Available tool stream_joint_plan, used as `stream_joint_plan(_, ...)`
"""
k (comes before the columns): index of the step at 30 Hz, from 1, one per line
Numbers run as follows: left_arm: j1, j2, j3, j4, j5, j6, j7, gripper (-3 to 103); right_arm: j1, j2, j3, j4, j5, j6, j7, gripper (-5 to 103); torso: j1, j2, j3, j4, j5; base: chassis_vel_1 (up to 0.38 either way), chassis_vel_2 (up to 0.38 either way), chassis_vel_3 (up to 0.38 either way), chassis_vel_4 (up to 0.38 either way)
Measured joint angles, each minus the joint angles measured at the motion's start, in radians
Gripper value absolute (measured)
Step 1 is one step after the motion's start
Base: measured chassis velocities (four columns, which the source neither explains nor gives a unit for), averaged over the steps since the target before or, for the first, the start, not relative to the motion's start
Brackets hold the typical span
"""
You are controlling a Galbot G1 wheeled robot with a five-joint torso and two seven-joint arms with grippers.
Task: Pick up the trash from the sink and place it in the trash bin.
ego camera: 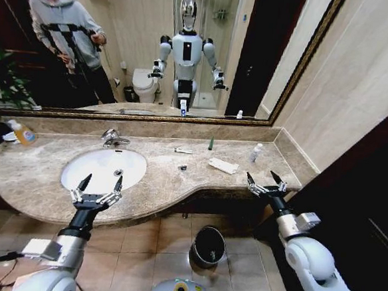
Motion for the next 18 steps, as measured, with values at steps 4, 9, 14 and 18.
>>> stream_joint_plan(4,0.0,0.0,0.0,0.0,0.0,0.0,0.0,100,-0.009,0.003,0.007,0.002,-0.008,0.017,0.0,100,0.0,0.0,0.0,-0.0001,-0.0001,0.0,0.0,0.0,0.0)
stream_joint_plan(9,0.0,0.0,0.0,0.0,0.0,0.0,0.0,100,0.009,0.012,0.0,-0.006,-0.009,0.019,0.0,100,0.0,0.0,0.0,0.0,0.0,0.0,0.0,0.0,0.0)
stream_joint_plan(14,0.0,0.0,0.0,0.0,0.0,0.0,0.0,100,0.011,0.022,-0.01,-0.02,-0.014,0.021,-0.011,100,0.0,0.0,0.0,-0.0001,0.0,0.0,0.0,0.0,0.0)
stream_joint_plan(18,0.0,0.0,0.0,0.0,0.0,0.0,0.0,100,0.011,0.022,-0.01,-0.02,-0.014,0.021,-0.014,100,0.0,0.0,0.0,-0.0001,0.0,0.0,0.0,0.0,0.0)
